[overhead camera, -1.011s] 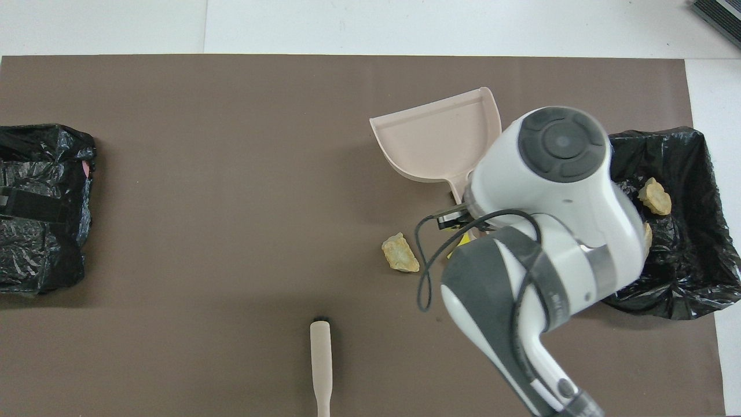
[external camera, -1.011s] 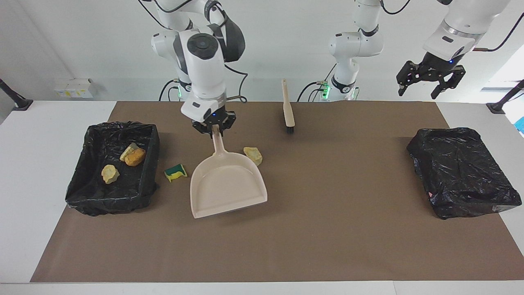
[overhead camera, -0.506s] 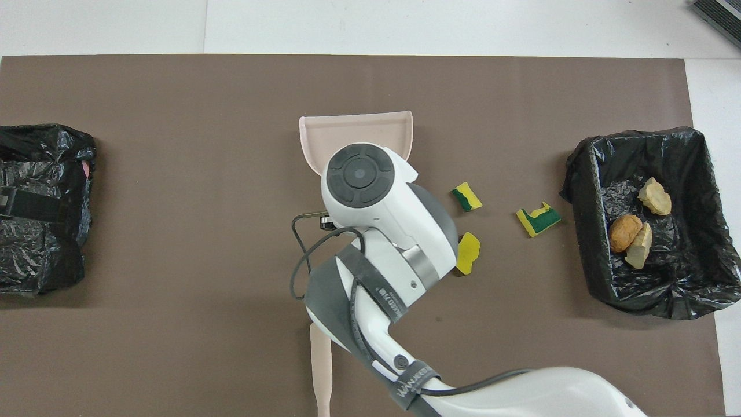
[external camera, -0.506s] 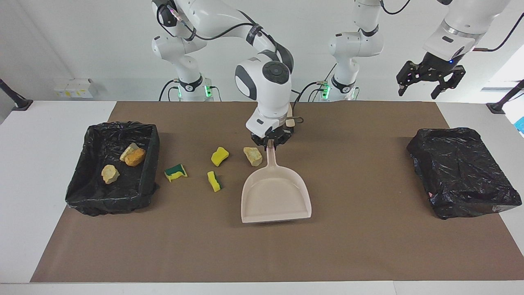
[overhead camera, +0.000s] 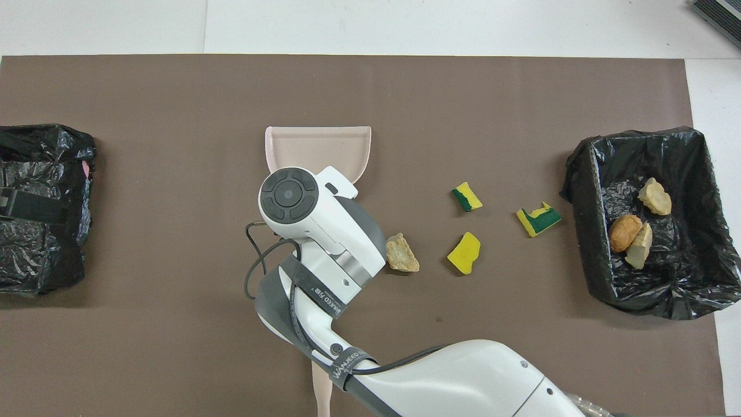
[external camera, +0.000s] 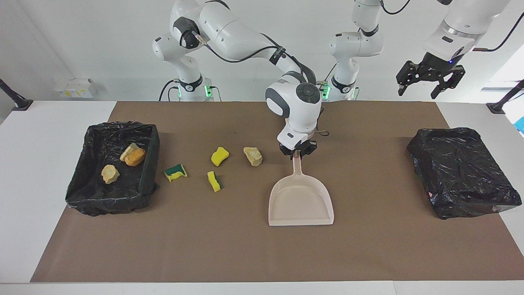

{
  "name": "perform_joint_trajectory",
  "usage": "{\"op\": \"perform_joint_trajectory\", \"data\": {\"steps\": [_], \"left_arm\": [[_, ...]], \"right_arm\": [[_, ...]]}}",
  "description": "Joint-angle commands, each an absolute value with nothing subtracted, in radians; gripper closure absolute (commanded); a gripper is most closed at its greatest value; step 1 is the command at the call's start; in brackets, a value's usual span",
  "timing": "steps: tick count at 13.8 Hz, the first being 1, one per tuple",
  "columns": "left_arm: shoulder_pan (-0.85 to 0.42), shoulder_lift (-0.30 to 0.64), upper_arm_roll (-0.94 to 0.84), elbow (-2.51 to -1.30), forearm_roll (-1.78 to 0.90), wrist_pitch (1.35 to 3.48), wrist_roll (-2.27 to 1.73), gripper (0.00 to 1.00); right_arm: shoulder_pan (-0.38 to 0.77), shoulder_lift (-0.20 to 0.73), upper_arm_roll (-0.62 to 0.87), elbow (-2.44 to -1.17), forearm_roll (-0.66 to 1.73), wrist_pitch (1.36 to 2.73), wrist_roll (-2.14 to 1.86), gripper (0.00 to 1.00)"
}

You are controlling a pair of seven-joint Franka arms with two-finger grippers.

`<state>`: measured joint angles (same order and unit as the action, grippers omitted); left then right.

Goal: Sweep and dump trash in bin
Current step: 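Bring the emptied dustpan back to the table center with the right gripper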

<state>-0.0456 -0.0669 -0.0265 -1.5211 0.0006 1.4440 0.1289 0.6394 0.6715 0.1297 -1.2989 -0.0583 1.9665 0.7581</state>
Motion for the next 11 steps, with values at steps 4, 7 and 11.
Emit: {"op": "perform_joint_trajectory", "data": {"steps": [4, 7, 11], "left_arm": [[-0.041, -0.074, -0.032, -1.505, 0.018, 1.391, 0.132, 0.0], [-0.052, -0.078, -0.032, -1.512, 0.017, 1.373, 0.135, 0.0], [-0.061, -0.087, -0.046, -1.568, 0.015, 1.471, 0.13, 0.0]], "right_arm": [[0.583, 0.603, 0.126, -1.264, -0.075, 1.907, 0.747, 0.0], [0.508, 0.53, 0.126, -1.266, -0.074, 1.829, 0.584, 0.0], [0.384, 0.445, 0.126, -1.267, -0.075, 1.709, 0.323, 0.0]]}}
